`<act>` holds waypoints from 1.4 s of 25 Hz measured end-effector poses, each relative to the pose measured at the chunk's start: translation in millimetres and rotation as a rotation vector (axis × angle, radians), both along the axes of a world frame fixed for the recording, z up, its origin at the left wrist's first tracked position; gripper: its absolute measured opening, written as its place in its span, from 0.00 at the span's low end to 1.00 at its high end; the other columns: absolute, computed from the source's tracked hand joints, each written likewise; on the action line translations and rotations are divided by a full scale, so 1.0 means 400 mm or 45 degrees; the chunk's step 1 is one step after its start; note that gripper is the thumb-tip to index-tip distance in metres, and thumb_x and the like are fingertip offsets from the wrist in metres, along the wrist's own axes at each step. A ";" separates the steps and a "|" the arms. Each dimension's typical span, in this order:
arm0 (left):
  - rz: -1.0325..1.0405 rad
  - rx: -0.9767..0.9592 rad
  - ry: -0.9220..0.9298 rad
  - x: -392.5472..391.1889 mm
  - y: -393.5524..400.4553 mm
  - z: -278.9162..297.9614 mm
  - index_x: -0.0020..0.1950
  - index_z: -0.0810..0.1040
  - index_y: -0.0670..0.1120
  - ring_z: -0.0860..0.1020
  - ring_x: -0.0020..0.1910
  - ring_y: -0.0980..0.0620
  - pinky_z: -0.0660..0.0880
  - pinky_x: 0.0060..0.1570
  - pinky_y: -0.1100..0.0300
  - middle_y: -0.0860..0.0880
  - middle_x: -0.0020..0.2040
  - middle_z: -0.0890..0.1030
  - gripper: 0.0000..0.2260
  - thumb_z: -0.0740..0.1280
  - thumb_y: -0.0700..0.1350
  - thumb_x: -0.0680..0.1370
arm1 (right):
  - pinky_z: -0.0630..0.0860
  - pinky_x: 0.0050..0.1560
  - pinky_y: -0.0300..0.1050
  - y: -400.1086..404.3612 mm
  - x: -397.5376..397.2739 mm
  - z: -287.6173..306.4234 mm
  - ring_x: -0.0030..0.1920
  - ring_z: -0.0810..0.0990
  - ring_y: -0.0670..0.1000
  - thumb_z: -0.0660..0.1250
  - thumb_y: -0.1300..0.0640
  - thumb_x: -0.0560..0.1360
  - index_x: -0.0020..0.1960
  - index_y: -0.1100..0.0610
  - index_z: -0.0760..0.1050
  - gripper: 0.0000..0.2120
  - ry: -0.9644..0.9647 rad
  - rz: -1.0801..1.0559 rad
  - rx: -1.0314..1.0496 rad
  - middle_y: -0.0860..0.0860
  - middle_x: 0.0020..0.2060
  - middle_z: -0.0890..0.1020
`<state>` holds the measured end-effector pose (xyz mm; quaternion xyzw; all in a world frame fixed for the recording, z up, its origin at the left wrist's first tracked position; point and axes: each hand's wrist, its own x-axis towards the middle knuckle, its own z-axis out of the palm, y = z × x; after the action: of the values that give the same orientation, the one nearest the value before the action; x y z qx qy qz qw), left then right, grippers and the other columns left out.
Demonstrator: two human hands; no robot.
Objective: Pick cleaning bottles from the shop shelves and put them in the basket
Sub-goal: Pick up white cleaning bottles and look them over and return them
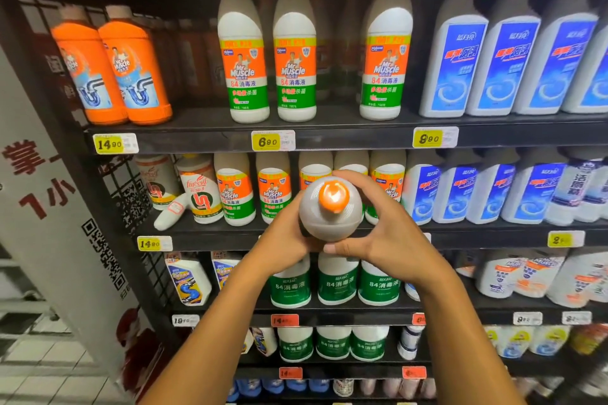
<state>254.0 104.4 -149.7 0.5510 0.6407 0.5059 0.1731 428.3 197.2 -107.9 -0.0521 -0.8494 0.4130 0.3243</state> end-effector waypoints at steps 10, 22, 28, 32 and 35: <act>-0.300 -0.134 -0.559 0.058 -0.041 -0.049 0.67 0.71 0.57 0.77 0.65 0.54 0.75 0.63 0.57 0.56 0.63 0.81 0.32 0.77 0.48 0.65 | 0.80 0.40 0.36 0.032 -0.008 -0.005 0.48 0.86 0.47 0.77 0.53 0.64 0.57 0.49 0.79 0.22 0.295 -0.048 -0.662 0.45 0.47 0.87; -0.232 0.026 -0.699 0.125 -0.014 -0.069 0.72 0.66 0.55 0.80 0.61 0.53 0.78 0.54 0.63 0.56 0.62 0.82 0.38 0.78 0.42 0.66 | 0.81 0.38 0.37 0.006 -0.025 0.006 0.45 0.86 0.45 0.78 0.43 0.59 0.57 0.45 0.77 0.28 0.389 -0.340 -0.726 0.45 0.46 0.86; -0.555 -0.035 -1.036 0.087 -0.020 -0.046 0.72 0.68 0.40 0.78 0.61 0.40 0.74 0.63 0.42 0.40 0.62 0.80 0.48 0.83 0.54 0.56 | 0.80 0.53 0.51 0.062 -0.015 0.080 0.53 0.85 0.49 0.71 0.39 0.68 0.62 0.49 0.75 0.27 0.091 0.041 -0.956 0.52 0.55 0.85; -0.858 -0.121 -1.217 0.110 -0.012 -0.049 0.72 0.68 0.38 0.79 0.58 0.37 0.75 0.61 0.40 0.36 0.62 0.79 0.44 0.81 0.54 0.62 | 0.80 0.55 0.56 0.069 -0.041 0.107 0.51 0.83 0.59 0.72 0.49 0.68 0.59 0.60 0.77 0.24 0.190 0.268 -1.106 0.60 0.53 0.84; -0.645 -0.039 -1.214 0.090 -0.020 -0.036 0.66 0.78 0.46 0.80 0.60 0.45 0.76 0.62 0.48 0.44 0.61 0.82 0.34 0.81 0.52 0.63 | 0.80 0.36 0.41 0.056 -0.057 0.145 0.39 0.86 0.49 0.75 0.49 0.68 0.51 0.55 0.80 0.15 0.212 -0.087 -0.674 0.50 0.40 0.86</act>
<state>290.1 96.5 -164.0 0.3948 0.3454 0.6329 0.5695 405.7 219.6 -49.8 -0.1294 -0.6802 0.6123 0.3817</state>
